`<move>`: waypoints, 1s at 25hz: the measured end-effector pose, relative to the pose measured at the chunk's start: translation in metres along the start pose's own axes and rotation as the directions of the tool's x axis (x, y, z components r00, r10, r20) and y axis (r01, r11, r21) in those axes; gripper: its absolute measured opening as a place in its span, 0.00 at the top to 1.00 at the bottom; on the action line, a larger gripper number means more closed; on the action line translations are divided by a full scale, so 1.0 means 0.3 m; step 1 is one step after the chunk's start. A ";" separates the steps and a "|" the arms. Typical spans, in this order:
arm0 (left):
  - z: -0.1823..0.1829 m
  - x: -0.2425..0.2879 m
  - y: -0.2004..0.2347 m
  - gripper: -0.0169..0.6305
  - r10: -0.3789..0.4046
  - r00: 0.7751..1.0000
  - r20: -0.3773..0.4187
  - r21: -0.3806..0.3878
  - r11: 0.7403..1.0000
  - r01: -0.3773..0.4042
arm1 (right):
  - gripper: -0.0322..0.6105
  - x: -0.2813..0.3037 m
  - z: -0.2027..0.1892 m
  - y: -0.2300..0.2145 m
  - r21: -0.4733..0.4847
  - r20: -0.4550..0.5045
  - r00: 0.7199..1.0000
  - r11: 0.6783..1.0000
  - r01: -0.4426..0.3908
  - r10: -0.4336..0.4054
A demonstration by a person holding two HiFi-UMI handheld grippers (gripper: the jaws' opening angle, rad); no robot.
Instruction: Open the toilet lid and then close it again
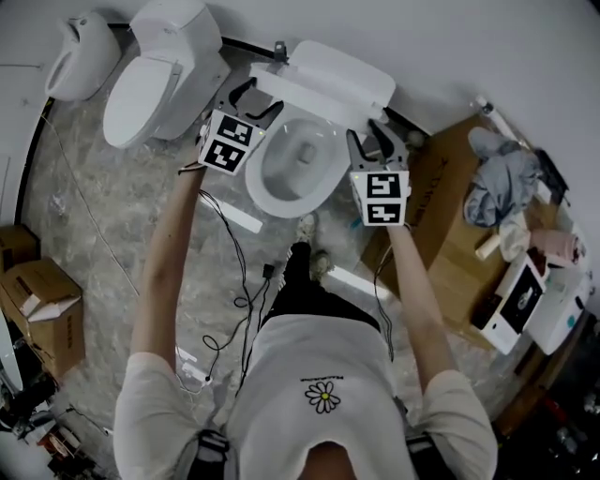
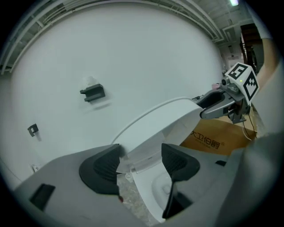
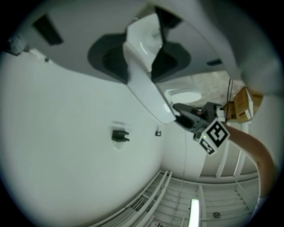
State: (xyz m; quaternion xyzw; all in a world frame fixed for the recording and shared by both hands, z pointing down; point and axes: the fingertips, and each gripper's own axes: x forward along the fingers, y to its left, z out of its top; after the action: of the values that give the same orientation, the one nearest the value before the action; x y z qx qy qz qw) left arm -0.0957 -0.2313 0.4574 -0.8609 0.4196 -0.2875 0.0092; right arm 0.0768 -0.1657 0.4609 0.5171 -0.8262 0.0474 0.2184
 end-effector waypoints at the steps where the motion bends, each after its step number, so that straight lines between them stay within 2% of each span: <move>1: -0.018 -0.011 -0.010 0.50 -0.014 1.000 -0.012 0.005 1.000 0.014 | 0.67 -0.006 -0.011 0.017 -0.003 -0.008 1.000 1.000 -0.005 0.005; 9: -0.143 -0.084 -0.067 0.50 -0.063 0.997 -0.051 -0.018 0.998 0.062 | 0.65 -0.049 -0.102 0.138 -0.017 -0.046 0.995 0.996 -0.092 0.091; 14: -0.243 -0.126 -0.121 0.49 -0.103 0.988 -0.114 0.047 0.993 0.108 | 0.64 -0.076 -0.172 0.214 0.007 -0.075 0.984 0.987 -0.161 0.161; 18: -0.335 -0.149 -0.162 0.49 -0.106 0.982 -0.156 0.052 0.992 0.116 | 0.64 -0.098 -0.236 0.270 0.039 -0.097 0.977 0.982 -0.186 0.189; 20: -0.383 -0.157 -0.182 0.49 -0.102 0.980 -0.170 0.052 0.992 0.112 | 0.64 -0.104 -0.272 0.291 0.087 -0.109 0.974 0.978 -0.191 0.200; 23: -0.453 -0.174 -0.218 0.49 -0.112 0.973 -0.201 0.050 0.991 0.124 | 0.71 -0.112 -0.333 0.315 0.186 -0.124 0.970 0.965 -0.183 0.208; 25: -0.500 -0.187 -0.239 0.49 -0.125 0.966 -0.226 0.039 0.990 0.138 | 0.73 -0.117 -0.374 0.345 0.194 -0.146 0.966 0.963 -0.185 0.215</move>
State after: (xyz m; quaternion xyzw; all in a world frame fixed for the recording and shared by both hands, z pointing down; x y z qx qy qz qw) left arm -0.1470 -0.1102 0.5737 -0.8486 0.3519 -0.3936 -0.0334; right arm 0.0340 -0.0545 0.5627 0.4427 -0.8456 0.1861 0.2329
